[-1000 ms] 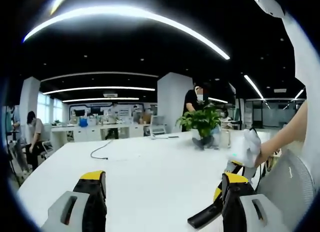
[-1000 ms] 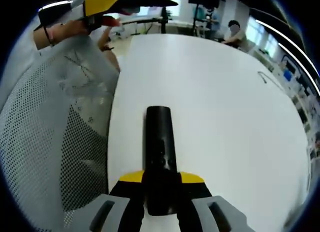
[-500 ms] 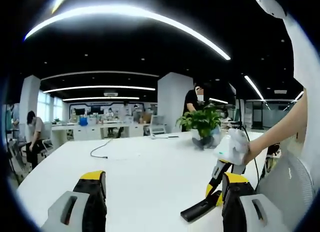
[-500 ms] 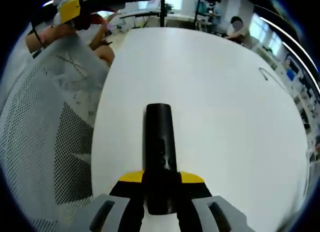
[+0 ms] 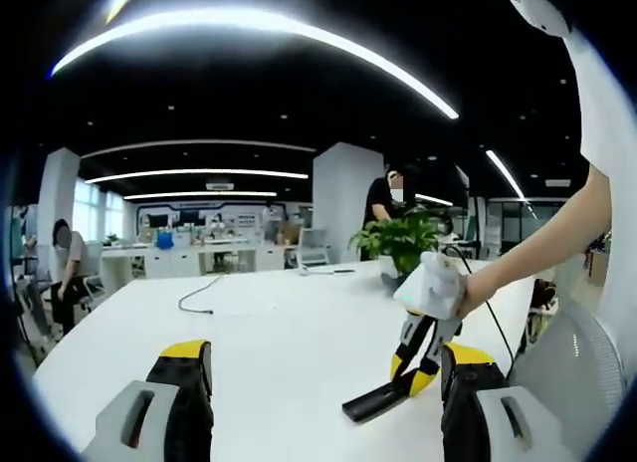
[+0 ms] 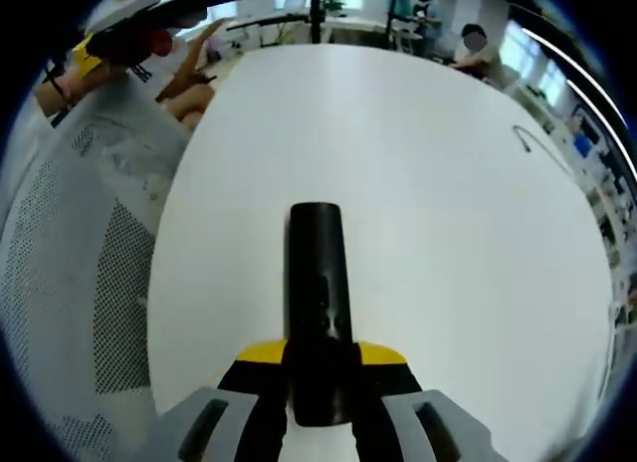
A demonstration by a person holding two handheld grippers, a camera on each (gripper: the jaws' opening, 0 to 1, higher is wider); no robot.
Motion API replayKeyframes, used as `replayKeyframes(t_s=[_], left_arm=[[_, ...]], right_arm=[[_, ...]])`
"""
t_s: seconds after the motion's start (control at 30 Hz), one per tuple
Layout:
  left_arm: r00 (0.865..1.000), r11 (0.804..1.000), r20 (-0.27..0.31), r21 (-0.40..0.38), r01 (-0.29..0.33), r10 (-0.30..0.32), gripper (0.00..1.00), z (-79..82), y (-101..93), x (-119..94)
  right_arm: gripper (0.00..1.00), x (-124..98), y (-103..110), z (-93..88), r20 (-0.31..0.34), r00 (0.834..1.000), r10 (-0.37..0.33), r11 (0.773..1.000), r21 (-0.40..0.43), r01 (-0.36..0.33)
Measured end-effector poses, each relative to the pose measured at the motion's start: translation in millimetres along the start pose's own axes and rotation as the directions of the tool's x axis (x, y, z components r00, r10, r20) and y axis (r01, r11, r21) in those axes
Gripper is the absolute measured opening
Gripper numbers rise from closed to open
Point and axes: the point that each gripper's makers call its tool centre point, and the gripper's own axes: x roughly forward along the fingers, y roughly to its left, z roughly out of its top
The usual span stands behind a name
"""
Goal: Press the specified remote control buttons in sequence, fully releasing each button before pressing the next.
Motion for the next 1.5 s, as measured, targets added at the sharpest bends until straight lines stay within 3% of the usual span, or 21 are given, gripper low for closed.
replayKeyframes(t_s=[0.87,1.5], left_arm=[[1.000,1.000,-0.014,-0.002,0.004,-0.004,0.99,-3.4,0.0,1],[1.000,1.000,-0.026,-0.001,0.004,-0.004,0.99,-5.2,-1.0,1]], right_arm=[[0.21,3,-50,2.7,-0.077,0.997,0.015,1.000,-0.024,-0.017],[0.21,3,-79,4.1,-0.089,0.996,0.015,1.000,-0.023,-0.017]])
